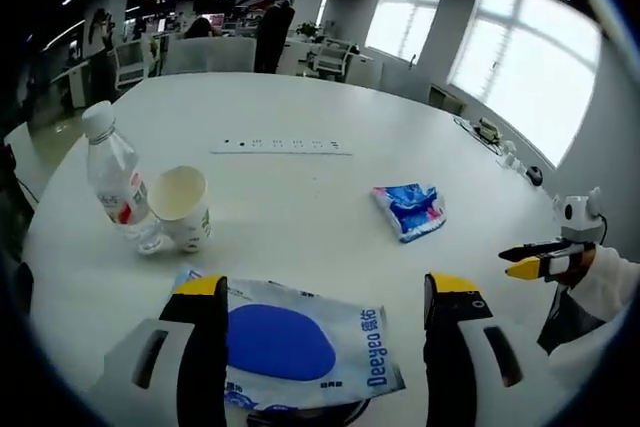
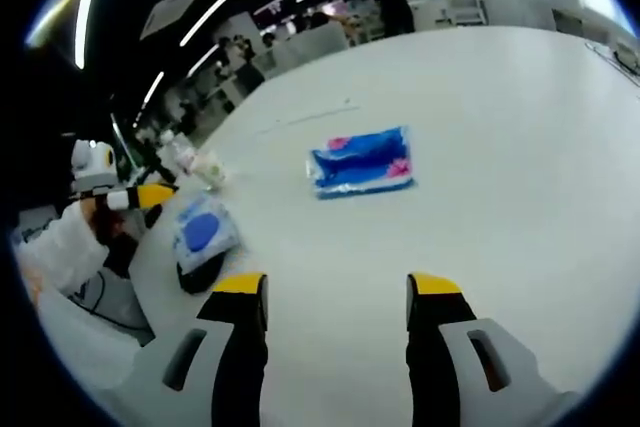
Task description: Arrange the tabletop items into an orderly group along one side of the table until the central work area is clear of visible clutter.
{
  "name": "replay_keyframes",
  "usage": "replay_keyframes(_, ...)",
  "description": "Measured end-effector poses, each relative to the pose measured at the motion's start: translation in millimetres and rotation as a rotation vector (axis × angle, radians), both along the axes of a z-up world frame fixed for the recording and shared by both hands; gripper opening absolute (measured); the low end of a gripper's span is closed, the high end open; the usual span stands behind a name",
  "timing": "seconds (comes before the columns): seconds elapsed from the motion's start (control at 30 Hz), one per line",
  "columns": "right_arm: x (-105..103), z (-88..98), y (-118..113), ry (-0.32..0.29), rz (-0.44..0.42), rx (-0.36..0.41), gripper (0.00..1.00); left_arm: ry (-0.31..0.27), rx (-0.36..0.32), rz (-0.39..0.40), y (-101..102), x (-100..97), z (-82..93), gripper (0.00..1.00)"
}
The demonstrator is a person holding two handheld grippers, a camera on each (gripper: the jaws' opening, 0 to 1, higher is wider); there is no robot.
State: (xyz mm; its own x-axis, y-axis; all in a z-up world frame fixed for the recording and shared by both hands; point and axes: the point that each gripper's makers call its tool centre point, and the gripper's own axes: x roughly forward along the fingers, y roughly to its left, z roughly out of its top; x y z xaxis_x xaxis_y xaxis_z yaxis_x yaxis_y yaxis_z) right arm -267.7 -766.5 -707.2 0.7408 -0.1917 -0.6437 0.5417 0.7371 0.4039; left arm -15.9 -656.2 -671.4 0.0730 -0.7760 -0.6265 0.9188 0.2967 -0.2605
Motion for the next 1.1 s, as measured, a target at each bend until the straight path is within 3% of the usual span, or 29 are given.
replay_keyframes(0.5,6.6,2.5,-1.1,-0.008,0.006,0.009,0.54,0.020,0.000,0.041,9.7,9.6,-4.0,0.80)
replay_keyframes(0.8,11.0,3.4,16.9,-0.031,-0.018,0.064,0.54,0.027,0.018,0.060,38.3,19.1,-10.3,0.79)
replay_keyframes(1.1,12.6,-7.7,32.5,-0.001,0.023,0.101,0.53,0.047,0.041,0.099,68.9,23.3,-17.8,0.78)
